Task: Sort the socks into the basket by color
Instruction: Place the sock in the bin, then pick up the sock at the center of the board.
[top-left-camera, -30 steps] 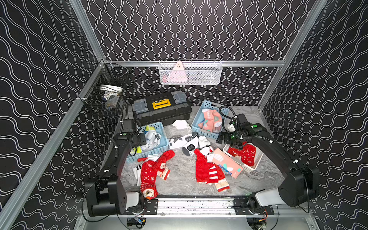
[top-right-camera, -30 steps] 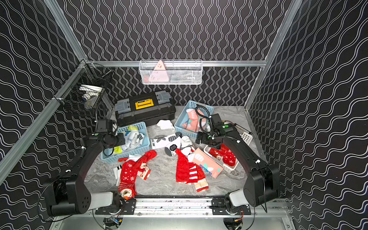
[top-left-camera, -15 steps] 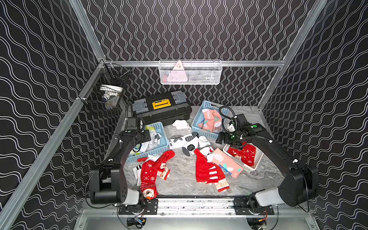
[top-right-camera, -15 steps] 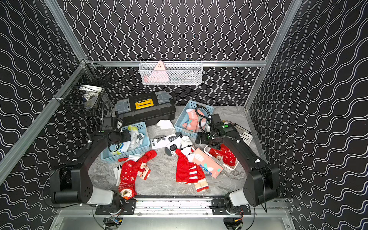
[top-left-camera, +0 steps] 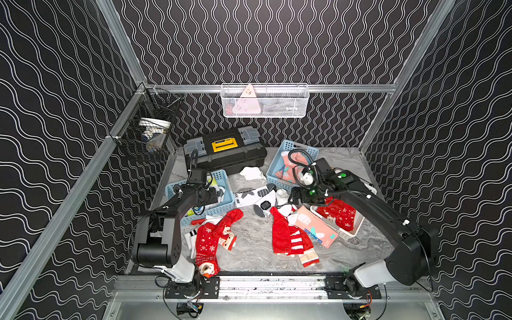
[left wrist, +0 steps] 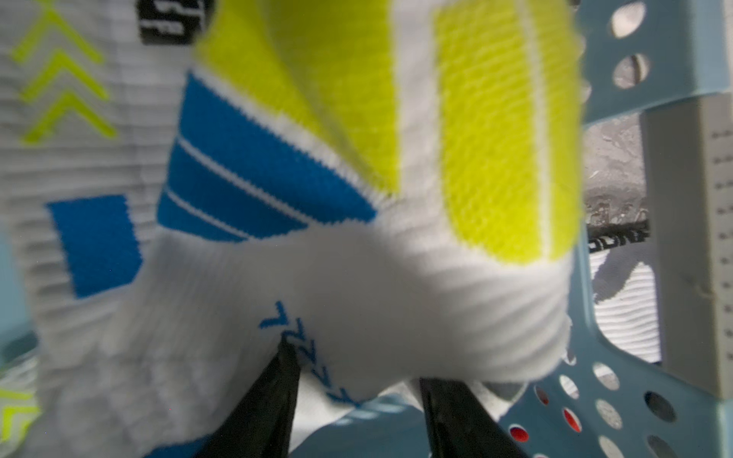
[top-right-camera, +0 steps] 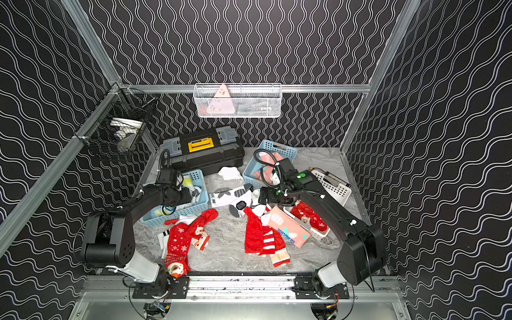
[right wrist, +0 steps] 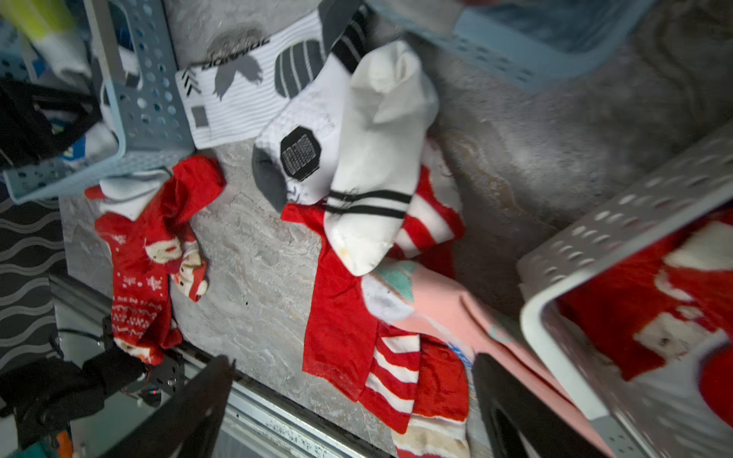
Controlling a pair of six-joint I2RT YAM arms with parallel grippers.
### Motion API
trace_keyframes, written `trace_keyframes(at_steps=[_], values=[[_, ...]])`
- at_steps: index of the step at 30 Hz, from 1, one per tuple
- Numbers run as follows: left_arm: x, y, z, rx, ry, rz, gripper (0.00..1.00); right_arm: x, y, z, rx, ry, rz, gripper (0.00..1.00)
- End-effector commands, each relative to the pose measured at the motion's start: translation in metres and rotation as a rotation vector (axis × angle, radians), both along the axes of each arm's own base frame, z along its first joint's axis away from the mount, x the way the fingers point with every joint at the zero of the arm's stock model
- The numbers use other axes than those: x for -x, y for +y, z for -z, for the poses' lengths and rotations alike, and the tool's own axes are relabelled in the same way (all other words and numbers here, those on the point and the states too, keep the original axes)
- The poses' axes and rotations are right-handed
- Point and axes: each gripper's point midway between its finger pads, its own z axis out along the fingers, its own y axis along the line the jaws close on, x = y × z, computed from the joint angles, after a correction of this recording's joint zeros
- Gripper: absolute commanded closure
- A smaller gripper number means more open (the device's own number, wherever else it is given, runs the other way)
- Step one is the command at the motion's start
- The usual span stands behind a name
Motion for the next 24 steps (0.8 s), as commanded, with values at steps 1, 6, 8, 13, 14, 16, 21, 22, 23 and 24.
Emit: trace_keyframes(at_steps=[1,6,8,13,14,16,21,22,23,24], values=[[-0.004,-0.001,-0.026,0.008,-0.064,-0.006,0.45,0.020,0.017,0.007,0.025,0.047,-0.104,0.10],[0.000,-0.006,-0.076,0.021,-0.163,0.000,0.41,0.044,0.049,0.028,0.052,0.106,-0.223,0.28],[0.003,-0.009,-0.094,0.033,-0.197,0.006,0.41,0.053,0.057,0.041,0.070,0.133,-0.252,0.37],[0.015,-0.027,-0.130,0.084,-0.268,0.036,0.40,0.070,0.066,0.073,0.154,0.160,-0.316,0.42],[0.018,-0.031,-0.134,0.089,-0.278,0.041,0.40,0.072,0.066,0.077,0.166,0.160,-0.321,0.42],[0.024,-0.038,-0.143,0.109,-0.292,0.053,0.40,0.076,0.067,0.087,0.183,0.163,-0.329,0.41],[0.037,-0.054,-0.154,0.136,-0.312,0.071,0.40,0.083,0.069,0.108,0.235,0.155,-0.344,0.41],[0.040,-0.057,-0.155,0.137,-0.313,0.077,0.40,0.085,0.069,0.112,0.245,0.152,-0.348,0.41],[0.042,-0.059,-0.155,0.137,-0.314,0.080,0.40,0.087,0.068,0.116,0.255,0.152,-0.353,0.41],[0.045,-0.062,-0.155,0.139,-0.311,0.084,0.40,0.088,0.068,0.120,0.265,0.149,-0.355,0.41]])
